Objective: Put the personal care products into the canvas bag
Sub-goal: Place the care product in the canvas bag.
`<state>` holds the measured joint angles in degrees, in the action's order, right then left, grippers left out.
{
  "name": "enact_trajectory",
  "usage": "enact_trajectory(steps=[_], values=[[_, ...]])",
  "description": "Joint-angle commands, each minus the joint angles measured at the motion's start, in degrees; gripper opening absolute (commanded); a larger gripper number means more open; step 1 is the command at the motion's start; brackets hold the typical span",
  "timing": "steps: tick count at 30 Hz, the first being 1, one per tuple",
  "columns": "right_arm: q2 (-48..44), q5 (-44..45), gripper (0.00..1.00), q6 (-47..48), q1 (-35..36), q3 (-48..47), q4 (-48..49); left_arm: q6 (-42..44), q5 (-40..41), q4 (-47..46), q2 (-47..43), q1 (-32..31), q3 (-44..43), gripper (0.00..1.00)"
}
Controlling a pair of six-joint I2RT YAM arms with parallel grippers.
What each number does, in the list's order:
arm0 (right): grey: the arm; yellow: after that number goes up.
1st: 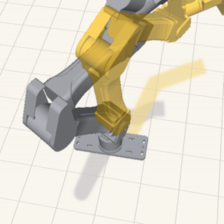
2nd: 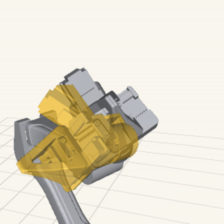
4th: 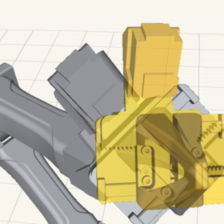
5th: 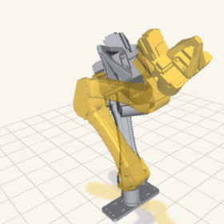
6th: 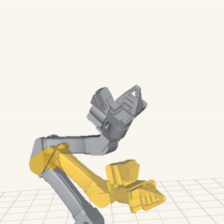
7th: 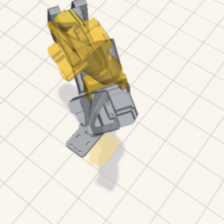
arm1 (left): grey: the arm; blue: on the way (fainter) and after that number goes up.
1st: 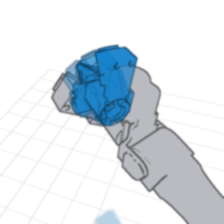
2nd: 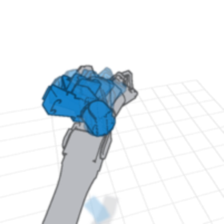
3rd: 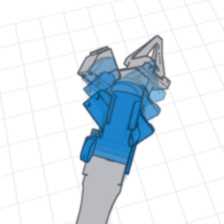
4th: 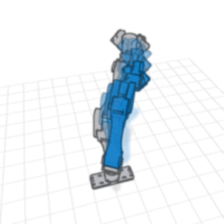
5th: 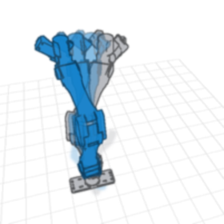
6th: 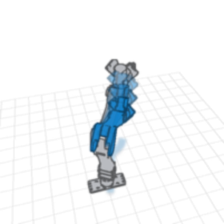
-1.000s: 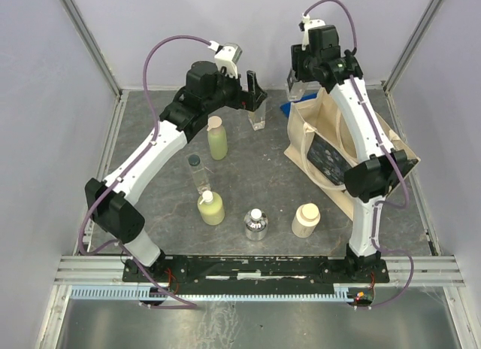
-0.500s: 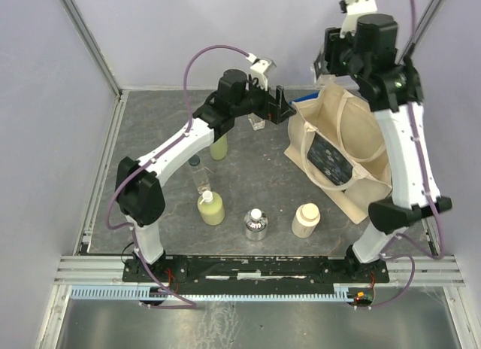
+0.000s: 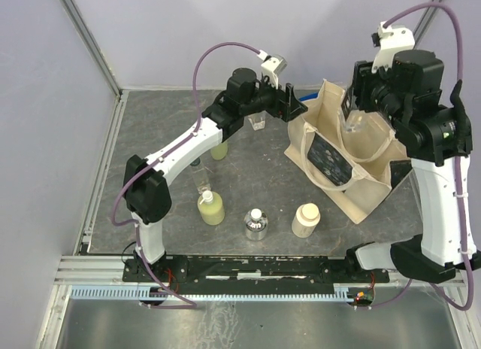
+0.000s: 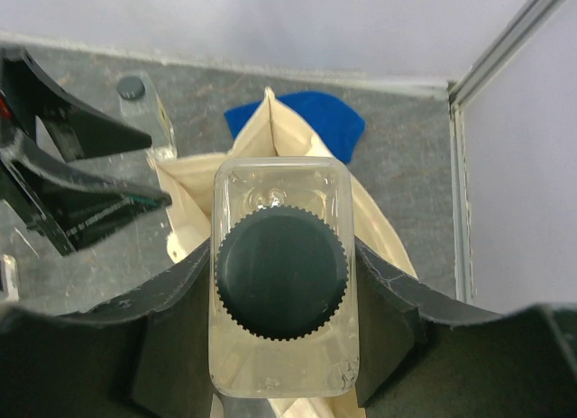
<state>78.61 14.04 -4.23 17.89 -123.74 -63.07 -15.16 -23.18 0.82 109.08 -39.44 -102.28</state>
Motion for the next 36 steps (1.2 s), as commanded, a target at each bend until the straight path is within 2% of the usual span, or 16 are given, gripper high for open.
enact_trajectory(steps=[1,5,9,11,13,19,23,36], values=[[-4.52,1.4,0.0,-1.27,0.13,6.51,6.56,0.05,-1.69,-2.49,1.34,-1.22,-2.95,0.82],[-6.14,1.02,0.0,-2.65,0.13,13.85,8.71,1.32,-0.75,-1.63,2.46,-2.13,-3.03,0.8],[-5.78,0.65,0.0,-3.46,0.19,17.36,10.54,2.97,1.01,-0.22,4.23,-3.1,-3.92,0.82],[-5.53,0.74,0.0,-3.52,0.13,18.72,11.73,4.56,2.34,0.95,4.78,-3.53,-4.41,0.78],[-5.27,1.21,0.0,-3.02,0.13,19.84,12.71,5.47,2.89,1.92,5.05,-3.55,-4.67,0.67],[-4.29,3.19,0.0,-1.68,0.11,24.07,17.73,7.5,3.44,3.73,5.17,-3.6,-4.85,0.19],[-3.41,4.07,0.0,-1.76,0.12,28.33,22.97,7.6,3.08,5.01,4.8,-3.59,-5.25,0.03],[-1.33,2.78,0.0,-3.12,0.17,46.92,47.4,3.74,-0.73,10.66,2.72,-3.72,-9.04,0.03]])
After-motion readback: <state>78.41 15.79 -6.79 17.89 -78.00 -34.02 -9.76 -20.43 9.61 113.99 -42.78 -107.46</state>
